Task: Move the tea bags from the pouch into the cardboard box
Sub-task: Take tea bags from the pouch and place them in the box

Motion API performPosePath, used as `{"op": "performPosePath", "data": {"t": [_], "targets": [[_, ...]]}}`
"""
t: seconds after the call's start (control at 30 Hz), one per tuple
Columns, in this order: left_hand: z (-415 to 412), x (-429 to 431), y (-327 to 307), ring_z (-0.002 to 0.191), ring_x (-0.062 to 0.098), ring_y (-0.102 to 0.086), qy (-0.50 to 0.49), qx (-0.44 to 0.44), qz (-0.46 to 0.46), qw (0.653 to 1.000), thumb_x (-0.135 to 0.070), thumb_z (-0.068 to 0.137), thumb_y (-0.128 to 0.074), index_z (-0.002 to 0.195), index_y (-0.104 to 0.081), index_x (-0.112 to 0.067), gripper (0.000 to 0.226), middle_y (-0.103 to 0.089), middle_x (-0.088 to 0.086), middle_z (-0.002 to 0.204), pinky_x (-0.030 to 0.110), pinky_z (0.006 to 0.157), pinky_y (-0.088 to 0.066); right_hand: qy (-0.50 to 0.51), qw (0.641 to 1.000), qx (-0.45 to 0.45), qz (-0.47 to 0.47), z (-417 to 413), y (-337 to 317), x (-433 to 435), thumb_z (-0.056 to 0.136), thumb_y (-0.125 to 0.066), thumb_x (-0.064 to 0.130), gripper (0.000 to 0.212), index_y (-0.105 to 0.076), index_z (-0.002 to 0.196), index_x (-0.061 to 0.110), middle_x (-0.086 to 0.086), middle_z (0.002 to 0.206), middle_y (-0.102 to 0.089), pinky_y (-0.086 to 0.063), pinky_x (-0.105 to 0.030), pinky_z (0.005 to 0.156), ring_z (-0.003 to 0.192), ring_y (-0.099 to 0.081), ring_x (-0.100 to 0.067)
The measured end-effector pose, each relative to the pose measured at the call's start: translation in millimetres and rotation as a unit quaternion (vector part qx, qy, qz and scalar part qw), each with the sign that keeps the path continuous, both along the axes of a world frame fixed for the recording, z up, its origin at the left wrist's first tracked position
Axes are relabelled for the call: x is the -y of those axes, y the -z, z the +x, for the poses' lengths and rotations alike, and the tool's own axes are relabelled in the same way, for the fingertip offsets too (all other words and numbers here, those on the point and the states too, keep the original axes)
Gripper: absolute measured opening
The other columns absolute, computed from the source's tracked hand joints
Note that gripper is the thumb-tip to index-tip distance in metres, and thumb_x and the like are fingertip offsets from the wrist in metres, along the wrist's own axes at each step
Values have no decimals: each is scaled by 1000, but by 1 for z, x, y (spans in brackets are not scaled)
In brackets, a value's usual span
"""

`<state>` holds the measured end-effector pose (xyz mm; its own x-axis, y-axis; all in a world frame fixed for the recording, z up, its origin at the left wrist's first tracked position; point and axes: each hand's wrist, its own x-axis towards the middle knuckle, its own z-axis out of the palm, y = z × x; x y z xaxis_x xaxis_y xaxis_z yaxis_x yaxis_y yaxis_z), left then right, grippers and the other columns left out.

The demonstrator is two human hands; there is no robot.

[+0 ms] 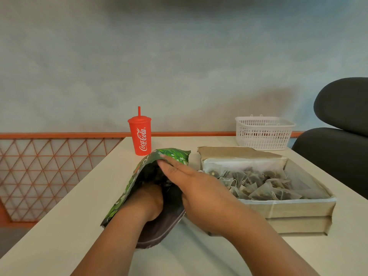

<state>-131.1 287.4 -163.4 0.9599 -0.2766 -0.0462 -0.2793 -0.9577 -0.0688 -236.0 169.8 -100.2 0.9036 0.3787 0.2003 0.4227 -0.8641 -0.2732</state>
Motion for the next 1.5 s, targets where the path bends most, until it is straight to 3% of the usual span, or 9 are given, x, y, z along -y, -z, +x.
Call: {"op": "performPosePath", "data": {"t": [0.17,0.37,0.67,0.9,1.03,1.17,1.3,1.4,1.5], "targets": [[4,5,7,121,23,-49,12,-8,23,1000,-15,97,-36,131,-47,-15,36,-49,8,135,30,102,-39,11,1000,8,14,-1,-2,5,90,-36,0,77,-3,145,43,27,152,5,-32,-26,103,133,-33,-19],[3,9,5,121,24,-49,13,-17,1,1000,-13,95,-40,138,-38,-19,43,-49,7,136,34,103,-40,17,999,15,28,1,-1,8,90,-36,-1,79,-3,144,45,28,152,3,-30,-25,105,133,-33,-17],[-6,10,-11,99,19,-62,-9,74,-57,996,-17,92,-50,113,-62,-18,24,-65,4,111,26,88,-49,10,998,29,52,3,1,10,90,-36,0,78,-2,144,46,28,152,1,-35,-30,107,134,-31,-15],[-25,18,-30,96,20,-62,37,100,-35,994,-20,91,-51,115,-58,-19,24,-64,4,107,27,87,-48,22,993,37,114,8,5,16,91,-37,0,72,-10,145,40,25,153,-7,-20,-16,108,136,-22,-3],[-45,13,-53,98,17,-59,109,146,-108,977,-15,90,-49,111,-60,-23,24,-63,0,107,25,84,-44,52,986,37,154,13,8,23,93,-35,1,71,-6,146,39,24,153,-7,-21,-21,110,138,-22,-5],[-63,2,-82,100,13,-57,170,145,-157,962,-10,92,-48,106,-64,-21,24,-62,-5,105,19,80,-40,68,982,31,174,16,12,27,95,-36,4,69,-5,146,38,19,154,-10,-18,-11,103,137,-23,-5],[-77,-10,-101,79,4,-54,173,135,-238,946,-17,92,-51,83,-65,-29,20,-58,-16,86,7,61,-34,71,983,16,167,17,15,28,95,-37,6,67,-7,147,36,16,154,-13,-21,-15,104,137,-24,-8],[-78,-16,-106,70,1,-51,157,132,-305,930,-18,89,-57,67,-60,-32,26,-57,-16,74,9,55,-31,63,987,-2,147,18,16,28,94,-45,11,63,-19,146,34,12,152,-24,-28,-28,109,136,-31,-14],[-77,-20,-105,67,0,-50,163,140,-344,914,-17,87,-59,64,-57,-31,27,-55,-14,67,12,57,-29,46,991,-15,122,17,17,25,91,-52,14,55,-35,140,32,14,147,-35,-36,-29,103,127,-43,-14]]}}
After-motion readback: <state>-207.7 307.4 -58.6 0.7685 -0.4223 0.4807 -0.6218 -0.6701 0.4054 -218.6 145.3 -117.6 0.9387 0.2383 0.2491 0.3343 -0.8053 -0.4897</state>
